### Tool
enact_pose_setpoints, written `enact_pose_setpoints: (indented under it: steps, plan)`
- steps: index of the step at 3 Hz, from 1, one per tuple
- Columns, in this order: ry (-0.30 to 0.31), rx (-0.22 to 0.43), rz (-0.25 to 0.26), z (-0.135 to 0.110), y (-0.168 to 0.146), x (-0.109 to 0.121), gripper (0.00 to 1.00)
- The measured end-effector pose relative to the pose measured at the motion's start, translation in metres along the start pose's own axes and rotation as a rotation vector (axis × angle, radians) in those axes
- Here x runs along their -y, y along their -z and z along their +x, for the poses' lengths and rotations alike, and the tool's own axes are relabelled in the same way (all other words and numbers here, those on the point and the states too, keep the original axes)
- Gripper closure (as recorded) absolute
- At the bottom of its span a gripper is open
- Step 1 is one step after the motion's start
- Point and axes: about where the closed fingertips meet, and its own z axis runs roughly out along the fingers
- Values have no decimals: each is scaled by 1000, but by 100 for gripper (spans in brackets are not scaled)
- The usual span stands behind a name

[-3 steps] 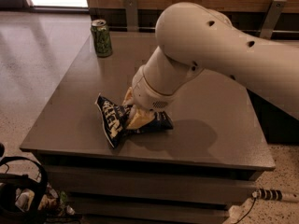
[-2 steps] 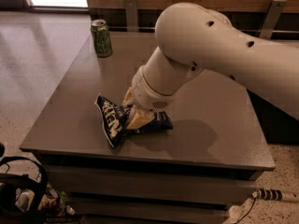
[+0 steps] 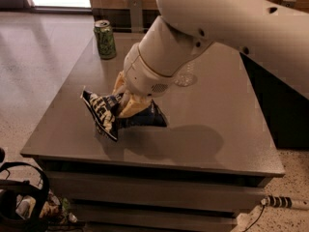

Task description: Pick blue chip bag

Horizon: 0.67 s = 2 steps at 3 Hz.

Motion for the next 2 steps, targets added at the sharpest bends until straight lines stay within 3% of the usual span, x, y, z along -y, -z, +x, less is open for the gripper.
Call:
enact_pose_setpoints:
  steps: [1, 2]
  plan:
    - [75, 56, 71, -14, 32, 15, 100]
    - [105, 111, 157, -11, 66, 19, 100]
